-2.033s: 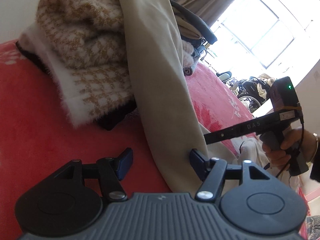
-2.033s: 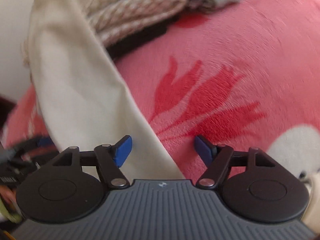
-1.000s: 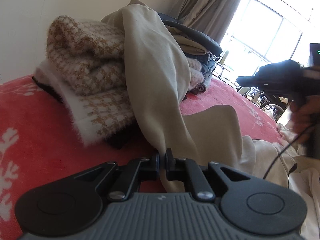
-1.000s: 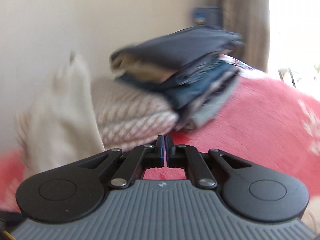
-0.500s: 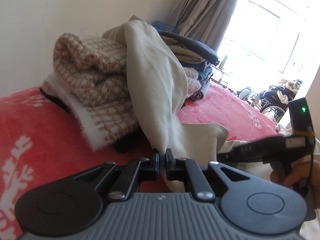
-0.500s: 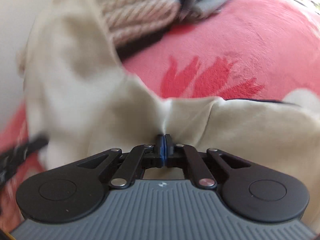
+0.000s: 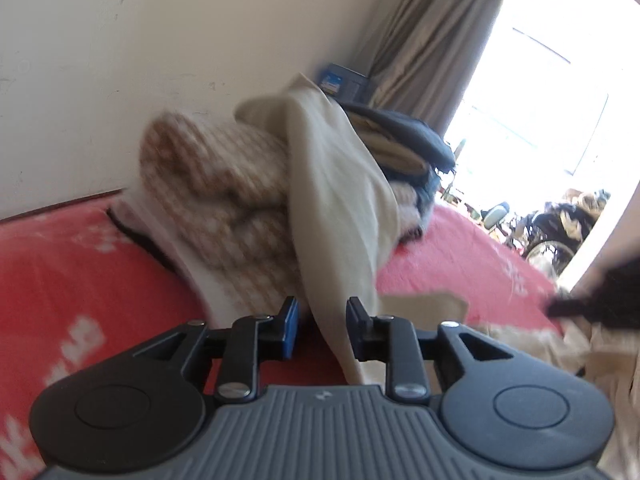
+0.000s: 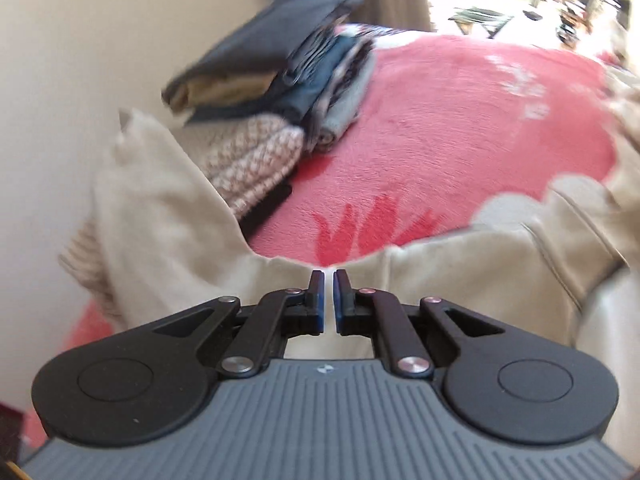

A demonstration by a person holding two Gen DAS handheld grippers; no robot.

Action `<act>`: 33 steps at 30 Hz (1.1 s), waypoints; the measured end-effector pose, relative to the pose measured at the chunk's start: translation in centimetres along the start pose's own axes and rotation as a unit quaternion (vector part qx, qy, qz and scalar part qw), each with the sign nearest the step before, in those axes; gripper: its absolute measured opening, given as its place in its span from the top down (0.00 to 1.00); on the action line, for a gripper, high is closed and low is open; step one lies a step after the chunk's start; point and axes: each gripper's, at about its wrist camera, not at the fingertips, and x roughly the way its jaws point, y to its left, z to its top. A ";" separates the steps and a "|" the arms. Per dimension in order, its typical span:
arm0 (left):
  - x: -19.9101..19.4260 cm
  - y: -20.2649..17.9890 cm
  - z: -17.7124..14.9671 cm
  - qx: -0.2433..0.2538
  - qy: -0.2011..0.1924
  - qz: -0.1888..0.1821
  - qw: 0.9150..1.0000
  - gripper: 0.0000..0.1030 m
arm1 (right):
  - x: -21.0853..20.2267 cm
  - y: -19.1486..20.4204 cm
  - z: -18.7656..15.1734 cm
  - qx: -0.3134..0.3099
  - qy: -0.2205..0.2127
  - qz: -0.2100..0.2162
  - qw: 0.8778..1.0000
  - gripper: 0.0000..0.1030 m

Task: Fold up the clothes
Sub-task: 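Release the sleeve with the left tool and lay the hoodie flat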

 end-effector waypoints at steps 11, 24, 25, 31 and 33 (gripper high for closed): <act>-5.3 3.5 3.7 0.100 0.183 -0.092 0.974 0.60 | -13.9 -3.0 -12.4 0.099 0.008 -0.008 0.995 0.94; -7.5 -5.0 -9.4 0.363 0.295 -0.111 0.877 0.60 | -10.2 -7.0 -23.4 0.150 0.067 -0.060 0.985 0.95; -8.0 -4.9 -8.9 0.357 0.290 -0.111 0.881 0.60 | -11.3 -7.1 -23.2 0.151 0.059 -0.064 0.985 0.92; -10.3 -6.9 -9.1 0.370 0.281 -0.117 0.878 0.57 | -16.0 -6.4 -25.2 0.105 0.094 -0.021 0.990 0.92; -10.2 -7.8 -10.7 0.378 0.295 -0.116 0.870 0.57 | -14.9 -6.1 -26.7 0.083 0.136 -0.025 0.987 0.92</act>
